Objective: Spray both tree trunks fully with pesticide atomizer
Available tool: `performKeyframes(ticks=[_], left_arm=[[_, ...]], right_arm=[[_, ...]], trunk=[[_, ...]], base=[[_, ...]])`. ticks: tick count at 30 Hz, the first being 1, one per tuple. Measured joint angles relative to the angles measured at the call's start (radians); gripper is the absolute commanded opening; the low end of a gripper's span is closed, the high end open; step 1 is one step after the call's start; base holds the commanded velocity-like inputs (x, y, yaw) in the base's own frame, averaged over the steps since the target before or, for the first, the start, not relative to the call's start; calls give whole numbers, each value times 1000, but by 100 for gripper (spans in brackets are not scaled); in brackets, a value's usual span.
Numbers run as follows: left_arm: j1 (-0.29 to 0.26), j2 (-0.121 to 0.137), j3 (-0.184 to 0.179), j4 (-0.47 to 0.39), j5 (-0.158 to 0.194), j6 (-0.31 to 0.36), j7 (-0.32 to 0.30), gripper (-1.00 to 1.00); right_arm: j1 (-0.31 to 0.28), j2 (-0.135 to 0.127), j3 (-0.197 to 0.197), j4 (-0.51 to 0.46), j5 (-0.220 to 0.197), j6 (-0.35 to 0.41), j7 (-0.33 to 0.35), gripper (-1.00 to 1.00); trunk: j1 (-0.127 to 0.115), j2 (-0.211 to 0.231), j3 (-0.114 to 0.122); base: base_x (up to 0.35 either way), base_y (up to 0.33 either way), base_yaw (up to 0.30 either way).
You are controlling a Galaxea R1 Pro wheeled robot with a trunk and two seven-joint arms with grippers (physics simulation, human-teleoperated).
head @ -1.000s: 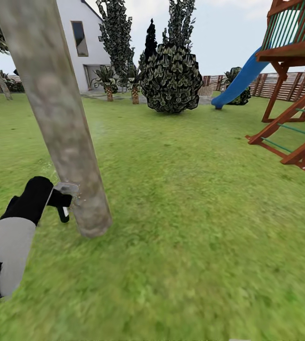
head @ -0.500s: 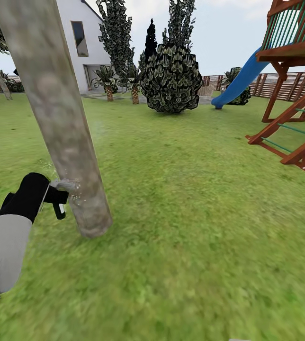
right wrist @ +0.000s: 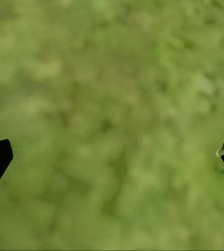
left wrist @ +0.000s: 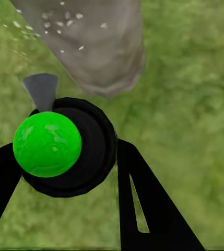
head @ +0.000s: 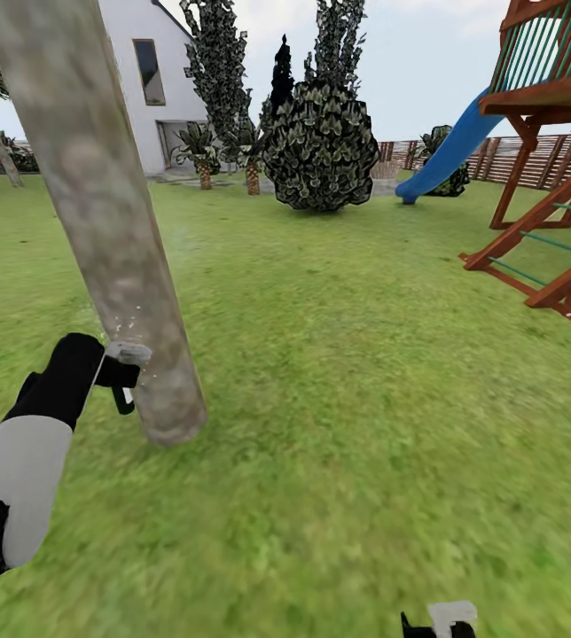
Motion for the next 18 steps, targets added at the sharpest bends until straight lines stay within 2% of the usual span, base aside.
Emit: performKeyframes(ticks=[1, 3, 6, 8, 11, 15, 18], left_arm=[[31, -2, 3, -2, 3, -5, 2, -100], [87, -2, 5, -6, 8, -8, -1, -100], [184, -6, 4, -11, 8, -9, -4, -100], [210, -12, 6, -12, 10, -9, -2, -100], [220, -12, 16, -13, 5, -8, 0, -100], [223, -7, 117, -11, -3, -11, 4, -100], [226, -2, 129, -10, -5, -11, 7, -100]], right_arm=[[0, -2, 23, -2, 2, 0, -3, 100], [0, -5, 37, -3, 4, 0, -4, 100], [0, -6, 41, -2, 5, 0, -5, 100], [0, -7, 41, -1, 5, 0, -5, 100], [0, -7, 41, -1, 4, 0, -5, 100], [0, -9, 38, -2, 2, 0, -6, 100], [0, -11, 39, -3, 2, 0, -7, 100]], trunk=[[0, 0, 0], [0, 0, 0], [0, 0, 0], [0, 0, 0], [0, 0, 0], [0, 0, 0], [0, 0, 0]], base=[[169, -232, 0], [152, -241, 0], [102, -263, 0], [94, -267, 0], [130, -267, 0], [154, -264, 118], [157, -263, 265]])
